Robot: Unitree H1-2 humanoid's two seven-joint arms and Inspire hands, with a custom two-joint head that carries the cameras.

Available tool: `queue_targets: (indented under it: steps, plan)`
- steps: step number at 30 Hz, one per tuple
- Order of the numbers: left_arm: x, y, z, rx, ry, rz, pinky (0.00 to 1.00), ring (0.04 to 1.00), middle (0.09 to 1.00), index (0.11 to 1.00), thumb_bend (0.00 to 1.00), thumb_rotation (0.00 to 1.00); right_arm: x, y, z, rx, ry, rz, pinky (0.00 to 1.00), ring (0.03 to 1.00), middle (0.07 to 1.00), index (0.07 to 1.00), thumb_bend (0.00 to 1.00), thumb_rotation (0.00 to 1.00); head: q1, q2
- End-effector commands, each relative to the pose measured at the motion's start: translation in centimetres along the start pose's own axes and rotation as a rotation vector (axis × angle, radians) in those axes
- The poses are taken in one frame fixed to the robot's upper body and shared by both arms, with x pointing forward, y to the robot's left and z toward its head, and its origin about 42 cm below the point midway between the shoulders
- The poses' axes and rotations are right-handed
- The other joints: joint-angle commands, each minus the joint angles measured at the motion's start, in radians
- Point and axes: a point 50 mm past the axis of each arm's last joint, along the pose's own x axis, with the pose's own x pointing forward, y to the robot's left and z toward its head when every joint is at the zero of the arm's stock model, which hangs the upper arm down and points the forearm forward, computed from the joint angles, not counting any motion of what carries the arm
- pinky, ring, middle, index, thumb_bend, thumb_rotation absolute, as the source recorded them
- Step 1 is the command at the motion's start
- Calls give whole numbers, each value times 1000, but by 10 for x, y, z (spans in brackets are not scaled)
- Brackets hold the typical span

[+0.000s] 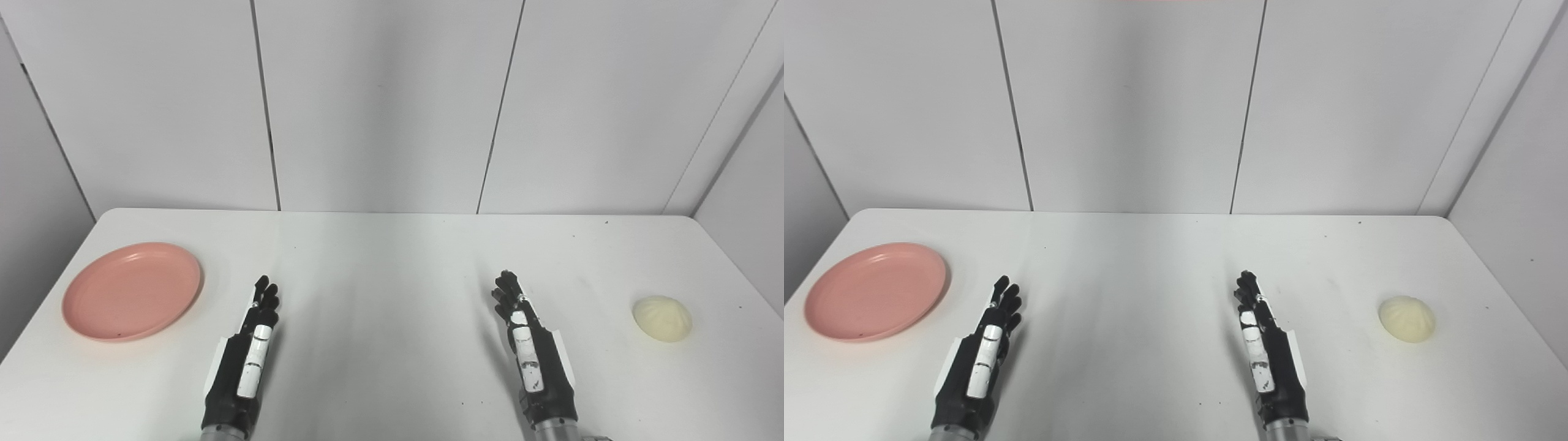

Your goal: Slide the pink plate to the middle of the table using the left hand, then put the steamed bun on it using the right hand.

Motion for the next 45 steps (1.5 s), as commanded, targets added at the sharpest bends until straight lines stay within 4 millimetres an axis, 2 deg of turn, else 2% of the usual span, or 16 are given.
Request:
queue_targets:
  steps: [1, 6, 18, 24, 25, 33, 39, 45]
  plan:
    - [4, -2, 12, -7, -48, -14, 1000, 1000, 1000, 1000, 666, 975, -7, -1, -6, -3, 34, 5, 950, 926, 932, 925, 763, 1000, 1, 1]
    - [5, -4, 11, 2, -45, -12, 1000, 1000, 1000, 1000, 657, 981, -6, -2, -8, -3, 33, 0, 942, 920, 926, 917, 761, 1000, 15, -9]
    - [8, -32, -2, 27, -39, -18, 1000, 1000, 1000, 1000, 708, 990, -9, -31, -23, 21, 43, 15, 980, 949, 952, 946, 737, 1000, 199, -90]
    - [8, -45, -8, 47, -45, -16, 1000, 993, 1000, 1000, 677, 1000, -11, -44, -29, 28, 44, 20, 981, 941, 954, 957, 736, 1000, 248, -123]
    - [8, -47, -9, 50, -43, -15, 1000, 989, 1000, 1000, 674, 1000, -11, -46, -31, 28, 45, 22, 983, 943, 955, 957, 734, 1000, 257, -143]
    - [7, -51, -17, 52, -33, -16, 978, 987, 1000, 1000, 655, 1000, -13, -49, -42, 26, 58, 39, 1000, 967, 973, 972, 711, 1000, 284, -205]
    - [8, -51, -23, 66, -36, -15, 979, 985, 1000, 1000, 624, 1000, -12, -49, -43, 26, 53, 46, 1000, 970, 976, 974, 706, 1000, 280, -206]
    - [8, -53, -23, 65, -30, -16, 973, 990, 1000, 1000, 646, 1000, -14, -49, -42, 29, 58, 47, 1000, 970, 976, 970, 714, 1000, 280, -207]
